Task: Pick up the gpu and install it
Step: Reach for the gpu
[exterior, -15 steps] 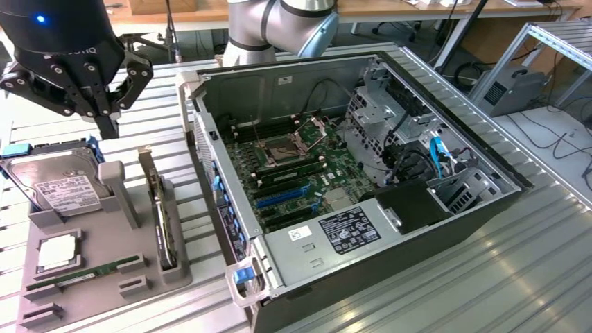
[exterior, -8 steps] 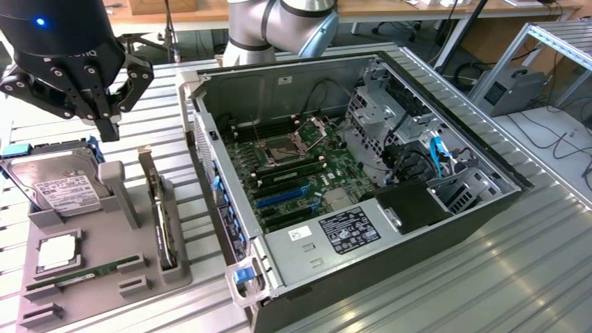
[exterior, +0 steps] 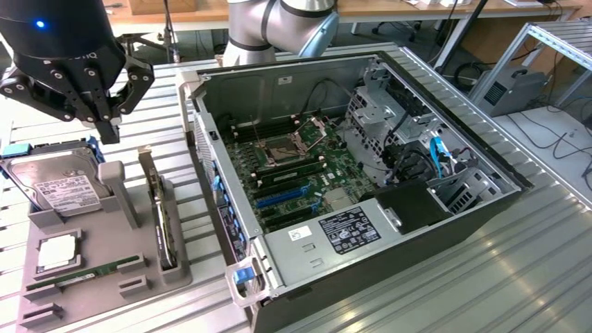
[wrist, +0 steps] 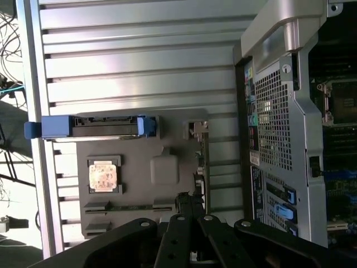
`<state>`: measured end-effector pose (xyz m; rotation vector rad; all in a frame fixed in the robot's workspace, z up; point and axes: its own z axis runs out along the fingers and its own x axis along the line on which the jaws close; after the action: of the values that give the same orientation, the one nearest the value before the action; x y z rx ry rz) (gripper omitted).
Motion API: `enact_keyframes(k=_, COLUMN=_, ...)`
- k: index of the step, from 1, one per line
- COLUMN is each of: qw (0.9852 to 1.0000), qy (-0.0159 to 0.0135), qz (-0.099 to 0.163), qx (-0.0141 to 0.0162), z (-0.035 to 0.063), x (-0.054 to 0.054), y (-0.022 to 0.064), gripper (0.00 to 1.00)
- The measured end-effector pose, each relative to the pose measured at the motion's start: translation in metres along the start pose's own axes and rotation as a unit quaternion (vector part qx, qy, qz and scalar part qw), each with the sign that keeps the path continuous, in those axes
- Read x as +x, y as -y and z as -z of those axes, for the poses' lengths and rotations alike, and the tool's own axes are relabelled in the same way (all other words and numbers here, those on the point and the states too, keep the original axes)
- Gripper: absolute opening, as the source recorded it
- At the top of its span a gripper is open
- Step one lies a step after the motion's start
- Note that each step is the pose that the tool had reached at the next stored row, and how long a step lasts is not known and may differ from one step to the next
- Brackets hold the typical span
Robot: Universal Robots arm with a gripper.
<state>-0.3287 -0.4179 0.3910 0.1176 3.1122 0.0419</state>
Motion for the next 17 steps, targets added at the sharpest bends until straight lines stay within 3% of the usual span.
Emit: enact_keyframes(k=17, qw=1.0, qy=0.0001, qz=0.0, qx=0.002, z=0.0001, x=-0.0006, y=0.0078, gripper=0.11)
